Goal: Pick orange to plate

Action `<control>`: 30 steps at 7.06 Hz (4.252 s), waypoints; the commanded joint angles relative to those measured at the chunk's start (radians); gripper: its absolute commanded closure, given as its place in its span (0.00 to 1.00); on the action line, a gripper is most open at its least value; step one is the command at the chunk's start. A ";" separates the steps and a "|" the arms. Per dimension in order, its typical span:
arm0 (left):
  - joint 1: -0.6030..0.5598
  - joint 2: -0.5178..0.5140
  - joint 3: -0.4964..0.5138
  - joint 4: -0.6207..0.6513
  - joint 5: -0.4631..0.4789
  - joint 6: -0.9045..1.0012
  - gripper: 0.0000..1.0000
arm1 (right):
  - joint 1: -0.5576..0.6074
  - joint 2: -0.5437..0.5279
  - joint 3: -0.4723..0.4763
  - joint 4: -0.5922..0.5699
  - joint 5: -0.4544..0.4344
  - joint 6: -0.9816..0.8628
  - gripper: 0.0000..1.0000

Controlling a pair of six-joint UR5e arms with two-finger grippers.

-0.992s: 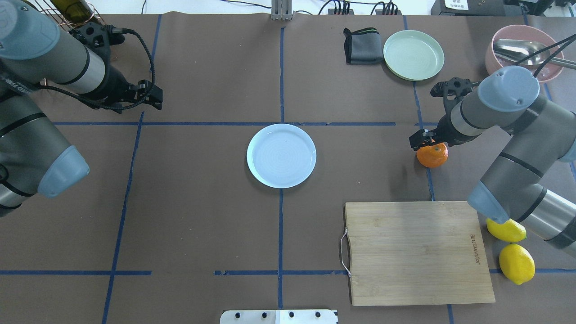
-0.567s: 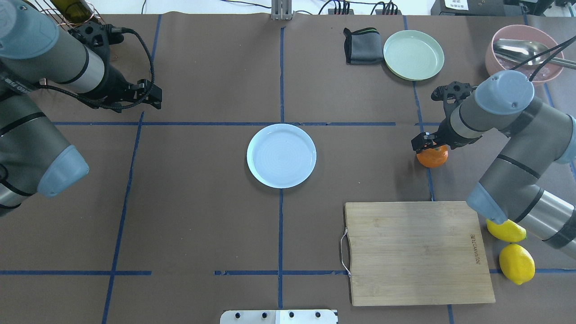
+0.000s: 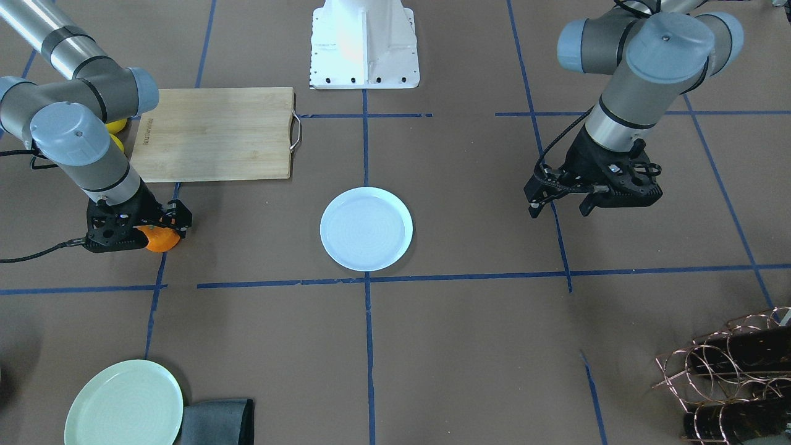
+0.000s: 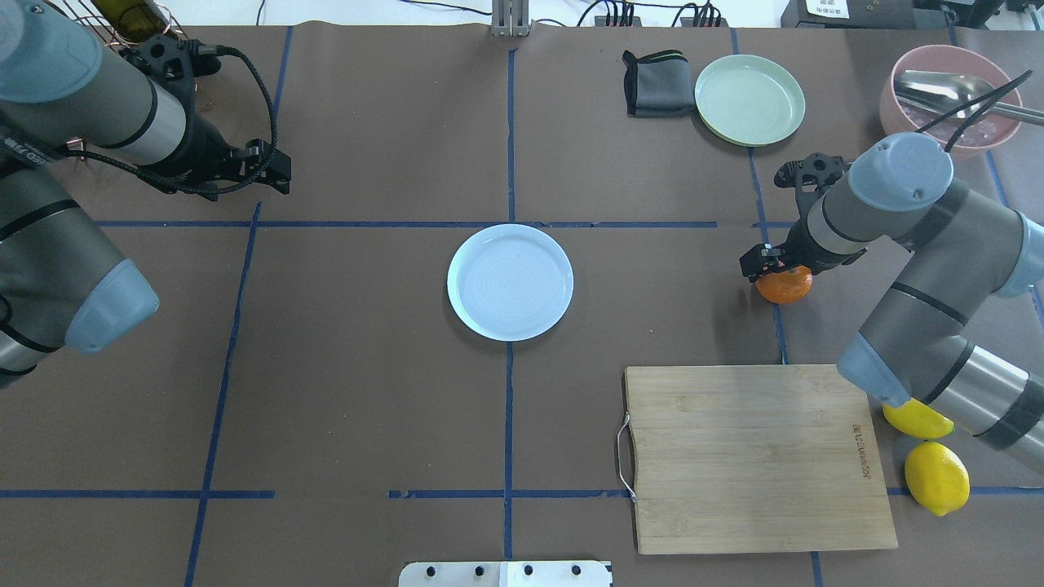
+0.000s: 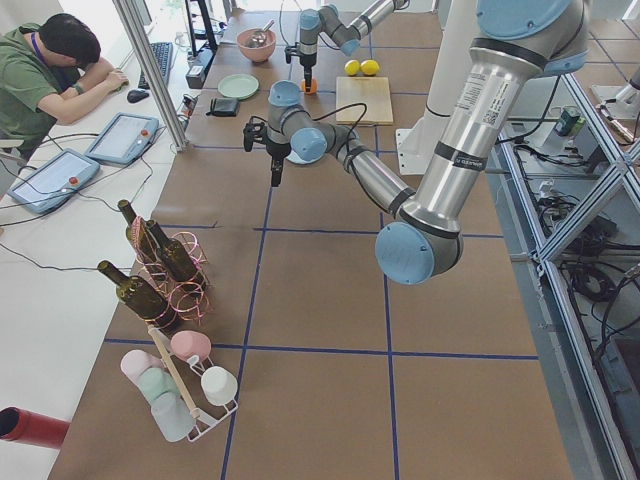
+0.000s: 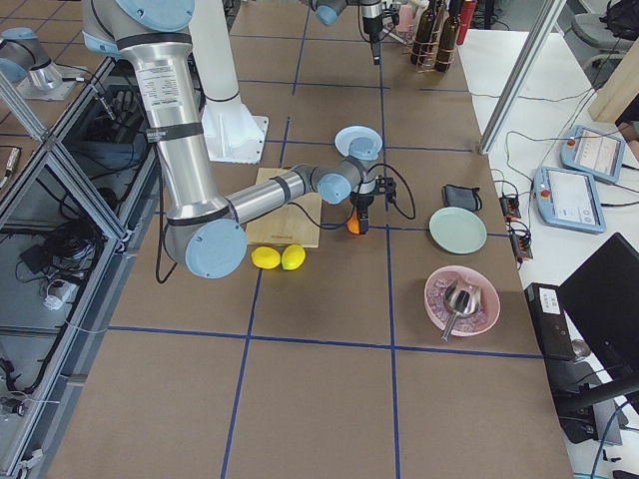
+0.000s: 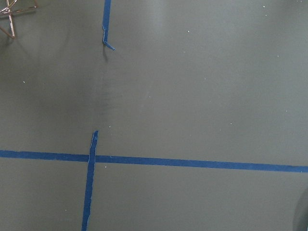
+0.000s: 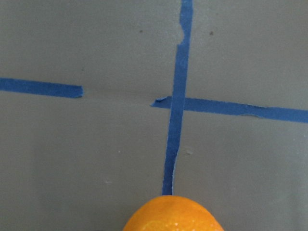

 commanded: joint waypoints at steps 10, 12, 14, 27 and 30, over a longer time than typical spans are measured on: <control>-0.134 0.183 -0.063 -0.008 -0.001 0.324 0.00 | -0.101 0.350 0.070 -0.234 -0.024 0.120 1.00; -0.285 0.240 -0.037 0.005 -0.013 0.519 0.00 | -0.164 0.516 -0.087 -0.229 -0.096 0.176 1.00; -0.355 0.242 0.000 0.043 -0.069 0.652 0.00 | -0.218 0.590 -0.200 -0.221 -0.150 0.177 1.00; -0.386 0.254 0.054 0.054 -0.070 0.661 0.00 | -0.099 0.600 -0.130 -0.273 -0.054 0.235 0.00; -0.463 0.248 0.034 0.209 -0.098 0.858 0.00 | 0.076 0.335 0.201 -0.454 0.046 -0.075 0.00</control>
